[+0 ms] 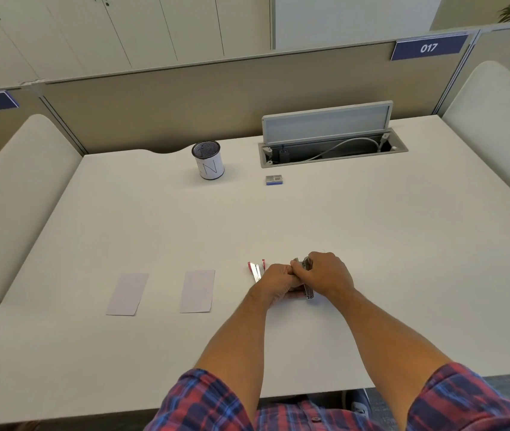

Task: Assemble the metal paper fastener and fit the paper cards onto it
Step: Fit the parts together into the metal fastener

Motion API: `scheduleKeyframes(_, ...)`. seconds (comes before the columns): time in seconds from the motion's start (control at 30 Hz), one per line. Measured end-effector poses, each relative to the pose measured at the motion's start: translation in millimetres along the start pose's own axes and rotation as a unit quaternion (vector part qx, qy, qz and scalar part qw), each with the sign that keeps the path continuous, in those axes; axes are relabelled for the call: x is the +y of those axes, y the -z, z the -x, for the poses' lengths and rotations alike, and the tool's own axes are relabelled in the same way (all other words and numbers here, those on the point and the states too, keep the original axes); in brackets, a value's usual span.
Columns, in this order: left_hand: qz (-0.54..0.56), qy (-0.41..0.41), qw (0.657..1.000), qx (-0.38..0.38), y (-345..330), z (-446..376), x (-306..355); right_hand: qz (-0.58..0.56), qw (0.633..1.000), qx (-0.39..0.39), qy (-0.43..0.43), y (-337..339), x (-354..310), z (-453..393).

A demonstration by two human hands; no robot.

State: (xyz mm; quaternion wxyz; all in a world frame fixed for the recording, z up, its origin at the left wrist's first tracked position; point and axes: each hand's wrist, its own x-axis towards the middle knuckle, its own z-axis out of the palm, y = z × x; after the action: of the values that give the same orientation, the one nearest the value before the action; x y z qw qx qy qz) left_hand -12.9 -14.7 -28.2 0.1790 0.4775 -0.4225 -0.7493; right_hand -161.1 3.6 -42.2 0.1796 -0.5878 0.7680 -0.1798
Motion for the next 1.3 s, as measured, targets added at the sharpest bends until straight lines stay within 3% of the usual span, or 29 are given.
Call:
scheduleKeyframes(0.6, -0.012, -0.013, 0.998, 0.059, -10, 3, 6, 0.001, 0.999, -0.013, -0.034, 6, -7, -4)
scheduleKeyframes(0.77, -0.065, -0.03, 0.99, 0.123, -20, 3, 6, 0.018, 0.999, -0.02, -0.046, 9, -7, -6)
scheduleKeyframes(0.87, -0.164, -0.059, 0.968, 0.182, -27, 4, 7, 0.023, 0.998, -0.025, -0.049, 14, -8, -8)
scheduleKeyframes(1.07, -0.309, -0.1, 0.928, 0.184, -30, 9, 10, 0.023, 0.998, -0.045, -0.046, 19, -7, -11)
scheduleKeyframes(1.3, -0.474, -0.166, 0.838, 0.214, -4, 14, 28, 0.009, 0.998, -0.042, -0.042, 25, -10, -10)
